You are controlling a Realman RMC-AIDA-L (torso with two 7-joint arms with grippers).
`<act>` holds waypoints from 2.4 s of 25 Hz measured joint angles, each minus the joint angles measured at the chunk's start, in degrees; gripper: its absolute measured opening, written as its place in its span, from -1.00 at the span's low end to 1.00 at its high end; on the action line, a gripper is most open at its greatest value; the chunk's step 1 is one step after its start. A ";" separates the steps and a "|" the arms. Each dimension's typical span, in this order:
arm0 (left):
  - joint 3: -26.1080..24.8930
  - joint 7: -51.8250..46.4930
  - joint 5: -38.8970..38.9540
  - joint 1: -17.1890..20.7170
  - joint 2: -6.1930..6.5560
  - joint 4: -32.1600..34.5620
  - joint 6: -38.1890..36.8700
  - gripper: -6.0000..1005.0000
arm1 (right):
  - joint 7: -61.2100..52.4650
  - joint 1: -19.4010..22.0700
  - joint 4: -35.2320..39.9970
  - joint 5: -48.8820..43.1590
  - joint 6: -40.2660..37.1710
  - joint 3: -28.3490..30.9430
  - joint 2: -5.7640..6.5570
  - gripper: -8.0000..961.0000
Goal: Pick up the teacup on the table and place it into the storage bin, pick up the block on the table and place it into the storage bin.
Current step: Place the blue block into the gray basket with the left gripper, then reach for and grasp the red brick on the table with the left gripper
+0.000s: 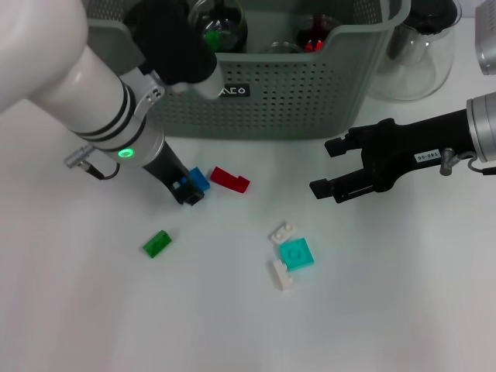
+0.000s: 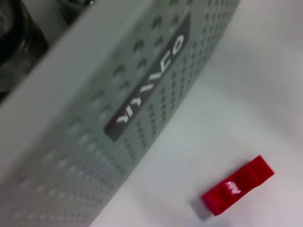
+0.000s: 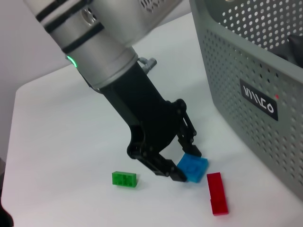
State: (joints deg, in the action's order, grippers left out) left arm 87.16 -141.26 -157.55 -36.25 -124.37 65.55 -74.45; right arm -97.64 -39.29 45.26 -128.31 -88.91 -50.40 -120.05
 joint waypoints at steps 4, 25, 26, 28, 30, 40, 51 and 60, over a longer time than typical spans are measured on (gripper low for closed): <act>-2.85 -0.75 1.25 2.18 -0.11 7.20 -4.79 -0.17 | 0.00 0.00 0.01 -0.03 -0.04 0.23 0.13 0.96; -27.21 3.61 21.56 -4.94 2.88 21.83 -5.44 -0.11 | -0.60 0.83 0.00 0.02 -0.08 0.65 1.52 0.96; -27.28 3.44 19.03 -7.41 3.21 18.22 -3.19 -0.10 | -0.61 0.83 0.00 0.02 -0.02 0.66 1.55 0.96; -27.67 3.04 14.88 -11.26 3.61 11.80 0.21 -0.10 | -0.66 0.82 0.00 0.00 0.00 0.70 1.61 0.96; -27.97 2.20 10.93 -14.69 4.01 4.97 3.85 -0.09 | -0.69 0.84 0.00 -0.03 -0.01 0.73 1.64 0.96; -27.78 -4.27 0.75 -21.56 4.85 -10.15 14.32 -0.06 | -0.71 0.89 0.01 -0.21 -0.03 0.74 1.46 0.96; -27.77 -4.31 0.05 -20.99 4.40 -10.46 14.83 0.23 | -0.33 1.34 0.01 -0.23 0.55 0.74 1.06 0.96; -30.03 -0.76 14.59 -12.81 4.35 11.80 1.29 0.76 | 0.00 1.35 0.01 0.03 0.63 0.73 1.13 0.96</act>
State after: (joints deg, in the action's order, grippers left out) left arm 57.13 -142.02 -142.95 -49.06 -120.02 77.35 -73.16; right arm -97.65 -37.94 45.27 -128.28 -88.29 -49.66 -118.92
